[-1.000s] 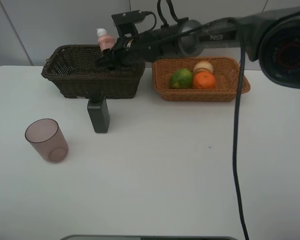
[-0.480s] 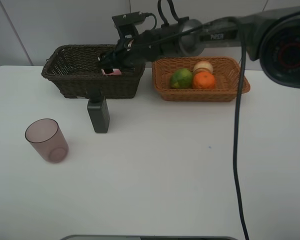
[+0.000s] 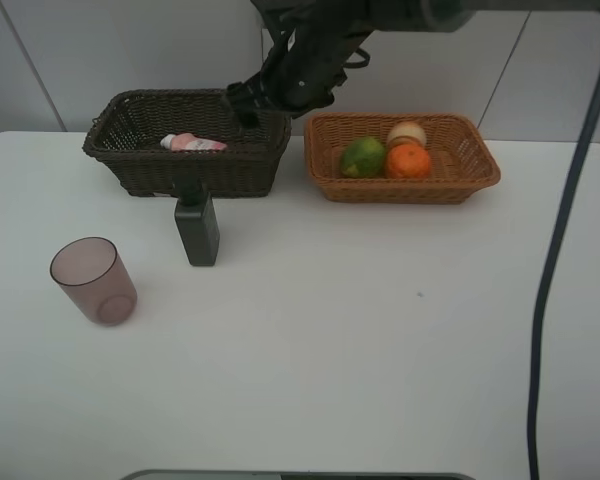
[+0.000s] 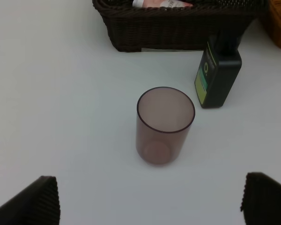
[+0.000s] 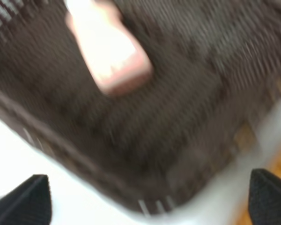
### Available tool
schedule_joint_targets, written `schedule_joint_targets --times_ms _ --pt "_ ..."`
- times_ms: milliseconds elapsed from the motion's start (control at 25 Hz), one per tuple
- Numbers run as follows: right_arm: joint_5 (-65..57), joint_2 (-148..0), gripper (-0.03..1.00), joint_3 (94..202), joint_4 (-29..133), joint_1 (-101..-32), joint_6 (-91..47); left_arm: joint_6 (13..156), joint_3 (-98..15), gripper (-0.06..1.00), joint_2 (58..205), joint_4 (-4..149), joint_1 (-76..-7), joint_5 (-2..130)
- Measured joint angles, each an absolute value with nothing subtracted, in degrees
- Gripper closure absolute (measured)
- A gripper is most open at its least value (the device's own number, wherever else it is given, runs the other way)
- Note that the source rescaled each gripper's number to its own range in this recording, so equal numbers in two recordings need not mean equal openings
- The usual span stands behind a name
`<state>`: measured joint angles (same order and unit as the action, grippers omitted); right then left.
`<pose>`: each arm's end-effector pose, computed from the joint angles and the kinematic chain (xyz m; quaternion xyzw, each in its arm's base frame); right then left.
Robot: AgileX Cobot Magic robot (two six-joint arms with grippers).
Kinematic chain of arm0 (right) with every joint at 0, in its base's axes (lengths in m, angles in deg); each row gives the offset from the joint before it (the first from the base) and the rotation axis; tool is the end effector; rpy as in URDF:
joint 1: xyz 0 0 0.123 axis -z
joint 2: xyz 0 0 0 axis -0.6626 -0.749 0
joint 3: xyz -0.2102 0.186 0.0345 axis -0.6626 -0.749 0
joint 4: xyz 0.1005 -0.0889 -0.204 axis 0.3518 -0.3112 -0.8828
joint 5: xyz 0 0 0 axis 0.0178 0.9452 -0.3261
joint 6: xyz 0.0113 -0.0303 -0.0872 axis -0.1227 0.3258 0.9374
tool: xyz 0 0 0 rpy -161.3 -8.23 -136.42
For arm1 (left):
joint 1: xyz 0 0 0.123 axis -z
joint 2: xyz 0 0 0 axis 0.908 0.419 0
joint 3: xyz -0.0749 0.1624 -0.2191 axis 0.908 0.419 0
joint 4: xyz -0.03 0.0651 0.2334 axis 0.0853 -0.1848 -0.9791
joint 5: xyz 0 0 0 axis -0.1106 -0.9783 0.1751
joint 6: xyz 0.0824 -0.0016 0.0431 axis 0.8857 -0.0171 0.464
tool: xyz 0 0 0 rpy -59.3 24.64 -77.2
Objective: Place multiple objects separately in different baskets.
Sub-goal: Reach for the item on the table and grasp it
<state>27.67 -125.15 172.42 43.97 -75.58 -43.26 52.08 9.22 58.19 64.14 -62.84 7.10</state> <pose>0.3998 0.2705 0.2157 -0.2922 0.9104 0.0821 0.2812 -0.0097 -0.0064 0.2740 0.0311 0.8490 -0.0459 0.5254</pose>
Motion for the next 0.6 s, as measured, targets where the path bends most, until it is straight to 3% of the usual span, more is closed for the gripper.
schedule_joint_targets --times_ms 240,400,600 --pt "52.71 -120.04 0.14 172.42 44.50 -67.98 -49.64 52.08 9.22 -0.06 58.19 64.14 -62.84 7.10" --pt "55.18 -113.96 0.14 167.61 43.49 -62.09 -53.80 52.08 9.22 -0.06 58.19 64.14 -62.84 7.10" --pt "53.86 -101.56 0.14 151.74 43.49 -54.17 -54.58 52.08 9.22 -0.06 58.19 64.14 -62.84 7.10"
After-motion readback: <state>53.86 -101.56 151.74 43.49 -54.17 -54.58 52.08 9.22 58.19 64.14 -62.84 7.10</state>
